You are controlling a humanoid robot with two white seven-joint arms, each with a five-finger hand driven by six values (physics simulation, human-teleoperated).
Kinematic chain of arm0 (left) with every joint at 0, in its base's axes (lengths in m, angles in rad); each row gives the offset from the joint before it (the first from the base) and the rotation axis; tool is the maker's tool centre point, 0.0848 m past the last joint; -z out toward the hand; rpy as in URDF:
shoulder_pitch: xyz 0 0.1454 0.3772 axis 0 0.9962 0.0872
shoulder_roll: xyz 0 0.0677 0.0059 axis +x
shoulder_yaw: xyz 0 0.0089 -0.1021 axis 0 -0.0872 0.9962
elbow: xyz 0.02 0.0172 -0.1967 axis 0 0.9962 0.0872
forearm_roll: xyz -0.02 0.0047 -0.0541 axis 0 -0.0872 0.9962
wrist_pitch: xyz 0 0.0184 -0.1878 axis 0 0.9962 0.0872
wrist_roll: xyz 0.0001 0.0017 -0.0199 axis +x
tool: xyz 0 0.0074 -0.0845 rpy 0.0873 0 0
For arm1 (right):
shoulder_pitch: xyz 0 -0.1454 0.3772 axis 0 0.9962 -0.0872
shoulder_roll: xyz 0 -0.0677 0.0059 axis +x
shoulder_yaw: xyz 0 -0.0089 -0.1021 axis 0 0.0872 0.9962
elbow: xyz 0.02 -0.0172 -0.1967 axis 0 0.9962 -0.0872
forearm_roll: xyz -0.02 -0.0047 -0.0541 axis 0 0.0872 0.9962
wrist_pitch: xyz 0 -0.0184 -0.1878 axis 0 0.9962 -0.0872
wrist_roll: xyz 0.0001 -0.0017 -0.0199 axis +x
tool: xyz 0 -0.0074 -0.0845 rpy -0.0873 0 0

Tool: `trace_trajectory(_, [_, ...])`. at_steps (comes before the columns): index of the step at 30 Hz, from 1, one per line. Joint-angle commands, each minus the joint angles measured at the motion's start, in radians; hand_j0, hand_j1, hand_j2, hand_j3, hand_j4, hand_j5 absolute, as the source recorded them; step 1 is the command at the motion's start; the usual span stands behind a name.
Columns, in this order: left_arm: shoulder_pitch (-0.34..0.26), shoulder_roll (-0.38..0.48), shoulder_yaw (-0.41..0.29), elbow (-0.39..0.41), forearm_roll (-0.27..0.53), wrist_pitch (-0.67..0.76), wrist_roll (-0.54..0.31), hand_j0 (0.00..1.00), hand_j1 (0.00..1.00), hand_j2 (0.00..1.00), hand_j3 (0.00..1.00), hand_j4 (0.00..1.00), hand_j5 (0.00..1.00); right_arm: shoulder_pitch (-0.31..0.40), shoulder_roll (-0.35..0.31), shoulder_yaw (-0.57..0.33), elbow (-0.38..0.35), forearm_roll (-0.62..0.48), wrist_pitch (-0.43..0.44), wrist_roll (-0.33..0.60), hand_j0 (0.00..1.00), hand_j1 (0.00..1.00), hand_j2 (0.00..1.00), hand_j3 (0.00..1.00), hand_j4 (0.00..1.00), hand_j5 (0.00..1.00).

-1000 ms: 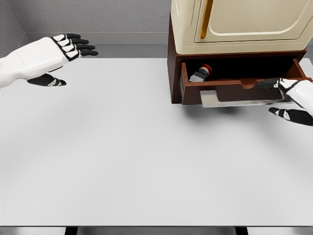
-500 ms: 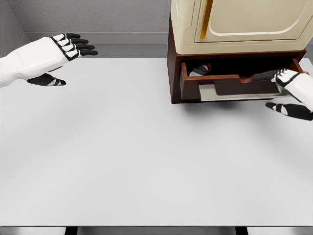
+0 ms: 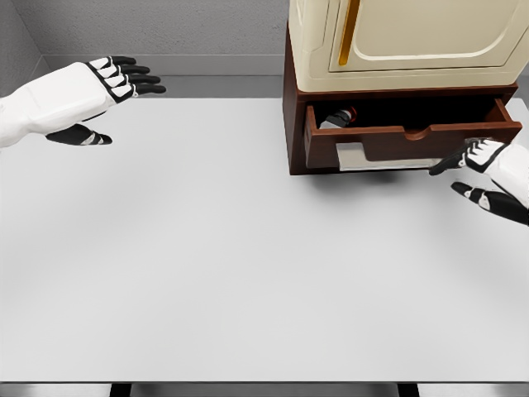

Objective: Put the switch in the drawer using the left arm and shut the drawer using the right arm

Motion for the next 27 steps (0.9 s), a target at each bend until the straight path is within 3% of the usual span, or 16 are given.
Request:
trace_trajectory(1, [0.000, 0.001, 0.001, 0.000, 0.007, 0.001, 0.001, 1.00, 1.00, 1.00, 1.00, 1.00, 1.00, 0.002, -0.004, 0.003, -0.001, -0.006, 0.001, 0.001, 0.56, 0.56, 0.56, 0.56, 0.56, 0.56])
trace_trajectory(10, [0.000, 0.001, 0.002, -0.002, 0.007, 0.001, 0.001, 1.00, 1.00, 1.00, 1.00, 1.00, 1.00, 0.054, -0.004, 0.009, -0.001, 0.000, 0.001, 0.021, 0.56, 0.56, 0.56, 0.56, 0.56, 0.56])
trace_trajectory(16, [0.002, 0.001, 0.005, -0.002, 0.007, 0.001, 0.001, 1.00, 1.00, 1.00, 1.00, 1.00, 1.00, 0.046, 0.015, 0.011, 0.028, 0.053, 0.001, 0.022, 0.56, 0.56, 0.56, 0.56, 0.56, 0.56])
trace_trajectory(22, [0.002, 0.001, 0.005, -0.002, 0.007, 0.001, 0.001, 1.00, 1.00, 1.00, 1.00, 1.00, 1.00, 0.008, 0.026, 0.057, 0.083, 0.069, 0.001, 0.036, 0.56, 0.56, 0.56, 0.56, 0.56, 0.56])
trace_trajectory(25, [0.002, 0.001, 0.007, -0.002, 0.007, 0.001, 0.001, 1.00, 1.00, 1.00, 1.00, 1.00, 1.00, -0.063, 0.031, 0.101, 0.131, 0.069, 0.001, 0.038, 0.56, 0.56, 0.56, 0.56, 0.56, 0.56])
trace_trajectory(27, [0.002, 0.001, 0.007, -0.002, 0.005, 0.001, 0.001, 1.00, 1.00, 1.00, 1.00, 1.00, 1.00, -0.069, 0.034, 0.101, 0.137, 0.072, 0.001, 0.038, 0.56, 0.56, 0.56, 0.56, 0.56, 0.56])
